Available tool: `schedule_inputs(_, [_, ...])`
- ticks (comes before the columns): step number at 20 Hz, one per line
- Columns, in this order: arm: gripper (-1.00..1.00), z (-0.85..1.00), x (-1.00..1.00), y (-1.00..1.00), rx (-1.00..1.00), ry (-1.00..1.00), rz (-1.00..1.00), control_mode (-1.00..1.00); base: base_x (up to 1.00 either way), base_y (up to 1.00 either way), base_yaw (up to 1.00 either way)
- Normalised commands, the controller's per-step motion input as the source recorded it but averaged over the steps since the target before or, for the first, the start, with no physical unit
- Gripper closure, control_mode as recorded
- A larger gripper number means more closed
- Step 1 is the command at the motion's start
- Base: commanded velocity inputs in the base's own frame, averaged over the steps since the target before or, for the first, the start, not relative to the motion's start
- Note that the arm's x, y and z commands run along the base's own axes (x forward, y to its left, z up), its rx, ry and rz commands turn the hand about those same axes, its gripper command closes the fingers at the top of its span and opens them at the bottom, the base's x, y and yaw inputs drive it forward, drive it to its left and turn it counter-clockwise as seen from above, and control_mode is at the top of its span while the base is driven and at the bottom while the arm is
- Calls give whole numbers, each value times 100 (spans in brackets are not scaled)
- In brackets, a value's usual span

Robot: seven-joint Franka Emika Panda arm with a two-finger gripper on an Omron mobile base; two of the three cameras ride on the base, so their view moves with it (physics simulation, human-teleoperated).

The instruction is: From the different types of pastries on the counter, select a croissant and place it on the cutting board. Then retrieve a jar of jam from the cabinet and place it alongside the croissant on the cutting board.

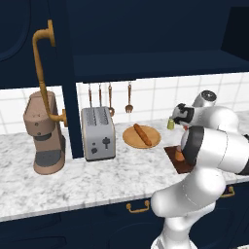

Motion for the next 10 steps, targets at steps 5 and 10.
schedule_inputs(5, [-100,8,0,-49,0,3,-15,-100,0,0,0])
schedule_inputs(10, [-100,22,0,-36,0,10,-10,-100,0,0,0])
